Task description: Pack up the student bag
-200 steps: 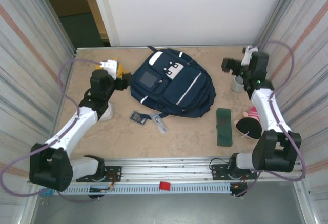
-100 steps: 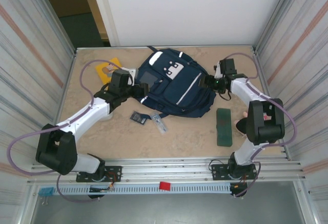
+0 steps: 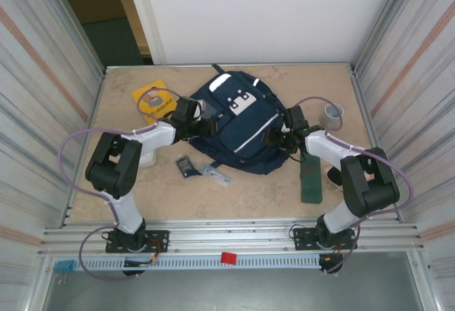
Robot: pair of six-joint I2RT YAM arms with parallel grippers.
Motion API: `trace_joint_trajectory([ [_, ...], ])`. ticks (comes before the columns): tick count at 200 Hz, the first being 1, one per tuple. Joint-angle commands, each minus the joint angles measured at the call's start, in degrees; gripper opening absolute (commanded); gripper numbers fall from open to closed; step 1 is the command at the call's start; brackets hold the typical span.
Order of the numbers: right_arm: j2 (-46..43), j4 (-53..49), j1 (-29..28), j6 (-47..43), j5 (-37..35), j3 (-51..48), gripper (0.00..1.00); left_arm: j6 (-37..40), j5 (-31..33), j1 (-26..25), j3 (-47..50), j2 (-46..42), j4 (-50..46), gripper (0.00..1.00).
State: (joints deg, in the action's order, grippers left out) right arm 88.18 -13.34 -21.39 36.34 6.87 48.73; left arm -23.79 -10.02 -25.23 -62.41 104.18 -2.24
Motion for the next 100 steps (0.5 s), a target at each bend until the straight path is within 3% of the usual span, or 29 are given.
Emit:
trace_joint_trajectory([
  [1, -3.8, -2.0, -5.5, 8.1, -3.5, -4.2, 0.61, -0.5, -1.4, -0.6, -3.7, 4.0, 1.0, 0.52],
  [50, -8.6, 3.6, -18.0, 19.1, -9.7, -8.4, 0.60, 1.5, 1.1, 0.0, -6.9, 8.1, -1.5, 0.51],
  [100, -1.3, 11.8, -26.7, 21.1, -10.7, -4.0, 0.60, 0.7, 1.4, 3.8, -4.3, 6.7, -2.7, 0.51],
])
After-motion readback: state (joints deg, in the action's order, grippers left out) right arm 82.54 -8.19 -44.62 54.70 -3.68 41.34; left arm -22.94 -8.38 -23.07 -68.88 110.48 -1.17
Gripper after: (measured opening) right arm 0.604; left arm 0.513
